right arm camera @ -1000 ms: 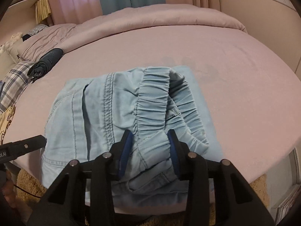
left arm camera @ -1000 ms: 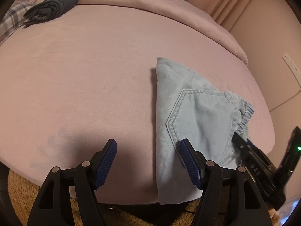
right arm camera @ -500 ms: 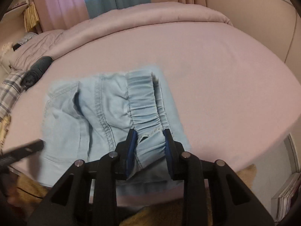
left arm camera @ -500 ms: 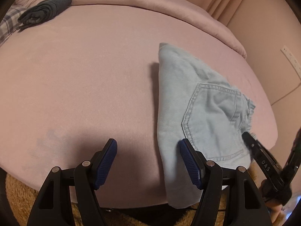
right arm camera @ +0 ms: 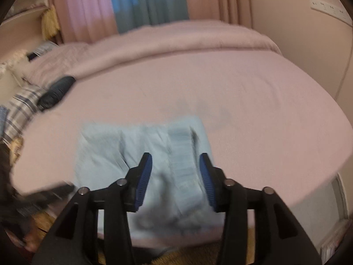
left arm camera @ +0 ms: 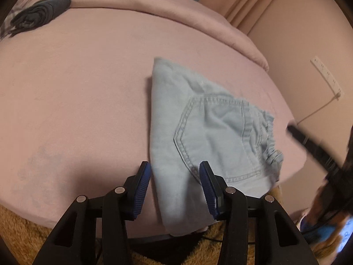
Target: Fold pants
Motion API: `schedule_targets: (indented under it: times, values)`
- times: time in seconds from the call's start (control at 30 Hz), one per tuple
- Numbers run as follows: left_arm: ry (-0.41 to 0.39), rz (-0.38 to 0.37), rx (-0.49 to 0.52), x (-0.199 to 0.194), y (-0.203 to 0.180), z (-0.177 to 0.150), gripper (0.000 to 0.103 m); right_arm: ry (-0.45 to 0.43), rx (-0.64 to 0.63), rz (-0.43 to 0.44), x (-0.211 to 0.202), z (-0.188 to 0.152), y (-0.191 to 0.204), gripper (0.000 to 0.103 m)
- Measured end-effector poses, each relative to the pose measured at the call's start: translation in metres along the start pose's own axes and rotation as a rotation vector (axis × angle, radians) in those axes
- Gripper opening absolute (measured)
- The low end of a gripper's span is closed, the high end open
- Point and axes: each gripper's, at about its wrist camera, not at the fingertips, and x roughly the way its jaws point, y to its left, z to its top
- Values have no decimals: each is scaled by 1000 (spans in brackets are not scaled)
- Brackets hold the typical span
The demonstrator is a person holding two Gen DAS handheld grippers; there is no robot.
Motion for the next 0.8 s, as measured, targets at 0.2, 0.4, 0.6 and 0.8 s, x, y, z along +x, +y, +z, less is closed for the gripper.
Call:
schedule_targets:
  times: [0.2,0.4,0.6,0.8]
  values:
    - [-17,49,26,16,-3,-10,46,92,-47,34,49,9,17,43]
    - [-8,41,43,13,-2,-19,46,119,-116,-66,87,-8,24,43]
    - [5,14,63,7,1,-21,46,112,-110,-58,78,-9,18,43]
    - [-42,-43,65,-22,6,15,46,53,-64,-45,37,-10,9,45]
